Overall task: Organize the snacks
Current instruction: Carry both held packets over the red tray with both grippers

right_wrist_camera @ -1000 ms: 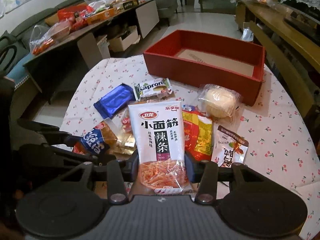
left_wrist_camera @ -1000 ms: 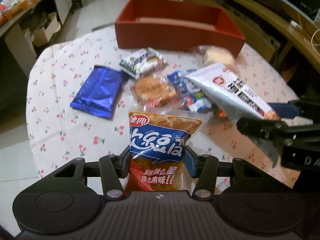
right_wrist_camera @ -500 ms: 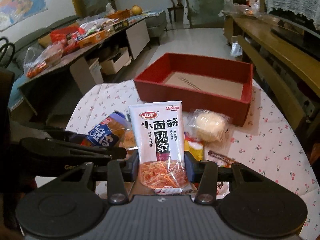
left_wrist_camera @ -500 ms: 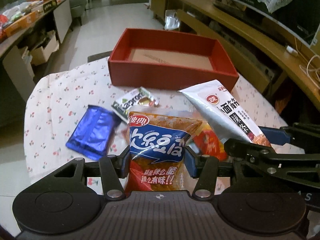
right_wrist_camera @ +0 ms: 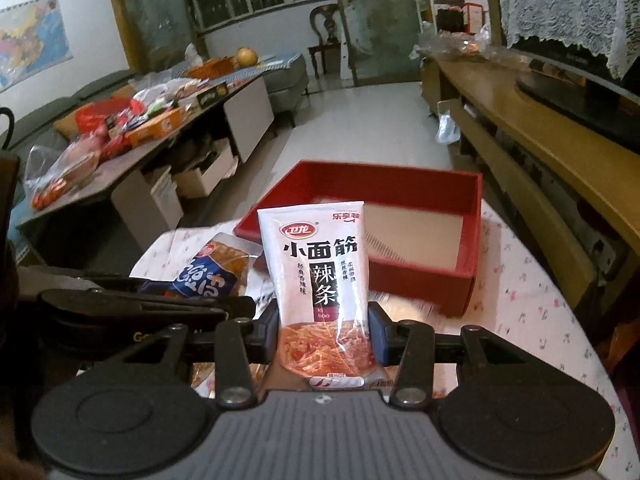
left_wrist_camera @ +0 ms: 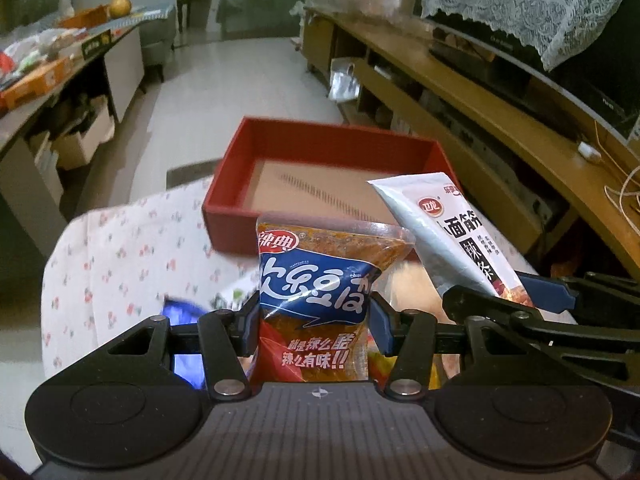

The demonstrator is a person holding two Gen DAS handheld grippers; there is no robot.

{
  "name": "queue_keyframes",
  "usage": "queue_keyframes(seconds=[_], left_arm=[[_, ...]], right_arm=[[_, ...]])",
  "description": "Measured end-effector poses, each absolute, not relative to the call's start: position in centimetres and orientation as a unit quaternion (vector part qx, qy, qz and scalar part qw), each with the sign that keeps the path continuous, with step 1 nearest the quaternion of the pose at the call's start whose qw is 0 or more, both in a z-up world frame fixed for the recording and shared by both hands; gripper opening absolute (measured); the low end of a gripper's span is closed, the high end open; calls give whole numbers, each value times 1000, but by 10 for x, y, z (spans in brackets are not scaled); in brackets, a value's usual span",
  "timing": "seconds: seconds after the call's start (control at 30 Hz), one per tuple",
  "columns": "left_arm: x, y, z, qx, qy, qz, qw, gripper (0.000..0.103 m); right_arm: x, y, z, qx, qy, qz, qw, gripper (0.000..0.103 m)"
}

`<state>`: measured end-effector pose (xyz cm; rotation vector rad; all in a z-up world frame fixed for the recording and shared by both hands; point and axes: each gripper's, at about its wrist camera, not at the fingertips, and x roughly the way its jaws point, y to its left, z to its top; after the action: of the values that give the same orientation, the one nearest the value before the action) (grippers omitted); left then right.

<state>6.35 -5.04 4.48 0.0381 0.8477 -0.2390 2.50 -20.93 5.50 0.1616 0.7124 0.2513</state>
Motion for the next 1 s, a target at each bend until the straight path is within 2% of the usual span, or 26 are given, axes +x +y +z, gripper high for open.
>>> queue_keyframes(seconds=[0.63,1.0], left_arm=[[167,-84,53,28,379,-105,919,59],[230,-94,10,39,398,-88,912,58]], right_arm=[[136,-235,59,87,327,87,937,55],[208,-238,15,80,361,74,926,55]])
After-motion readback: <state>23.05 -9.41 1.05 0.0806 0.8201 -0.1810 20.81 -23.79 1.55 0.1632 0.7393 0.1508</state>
